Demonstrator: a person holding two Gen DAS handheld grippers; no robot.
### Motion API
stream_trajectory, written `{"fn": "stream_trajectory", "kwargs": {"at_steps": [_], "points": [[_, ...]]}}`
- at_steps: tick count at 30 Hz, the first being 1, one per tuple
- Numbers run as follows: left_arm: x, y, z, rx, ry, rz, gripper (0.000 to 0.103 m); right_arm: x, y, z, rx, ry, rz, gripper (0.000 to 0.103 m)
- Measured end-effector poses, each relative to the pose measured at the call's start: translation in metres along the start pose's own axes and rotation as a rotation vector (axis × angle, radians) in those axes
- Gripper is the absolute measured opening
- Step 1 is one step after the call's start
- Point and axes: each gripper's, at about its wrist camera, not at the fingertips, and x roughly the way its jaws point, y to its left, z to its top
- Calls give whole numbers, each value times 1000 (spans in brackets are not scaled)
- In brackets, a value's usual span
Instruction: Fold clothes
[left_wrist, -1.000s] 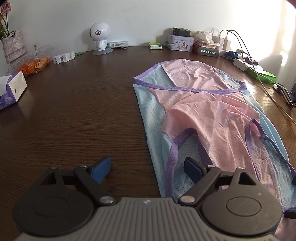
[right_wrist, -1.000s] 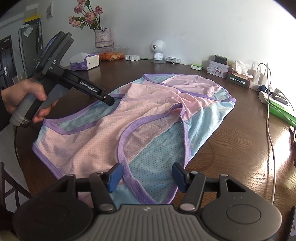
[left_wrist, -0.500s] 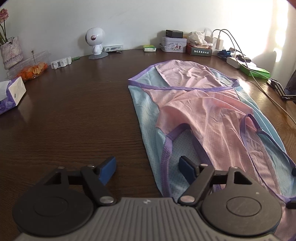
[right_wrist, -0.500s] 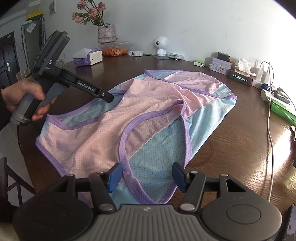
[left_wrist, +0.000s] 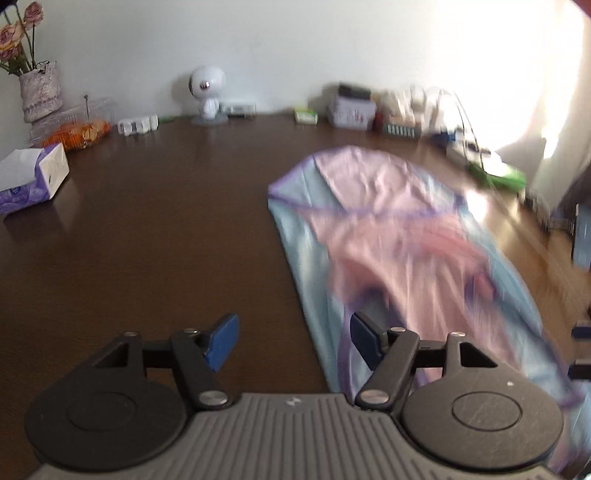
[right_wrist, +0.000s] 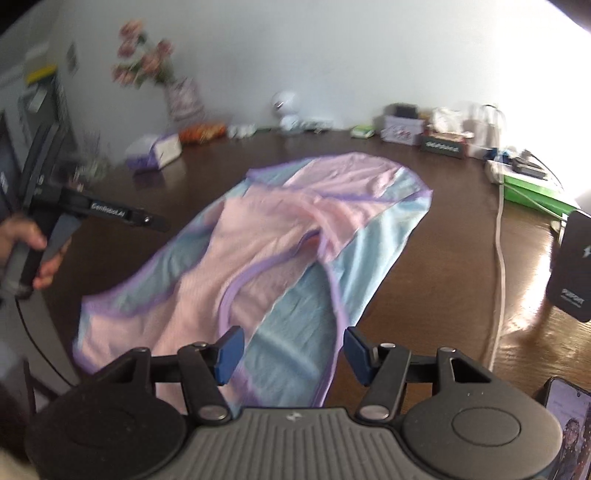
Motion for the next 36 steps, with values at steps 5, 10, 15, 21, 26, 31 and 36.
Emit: {"fn": "stream_trajectory", "kwargs": {"at_steps": [5,10,15,21,26,31,36], "points": [[64,4,60,16,-8,-4,74,50,-33,59,140,-16,-78,60],[128,1,92,70,-10,36,71,122,-58,102,212,53,-188,58],[162,-3,95,171,7,-11,10,169,-79,122,243,97,-295,55],[141,5,72,278,-14,63,2,194,-68,132,108,78,-306,29],[89,45,37,271,22,141,2,231,-30,162,-47,105,-251,17],[14,79,-25,196,62,265,2,233,34,173,-152,125,-198,24],[-29,103,-57,109,95,313,2,160,79,120,-203,107,-68,82]]}}
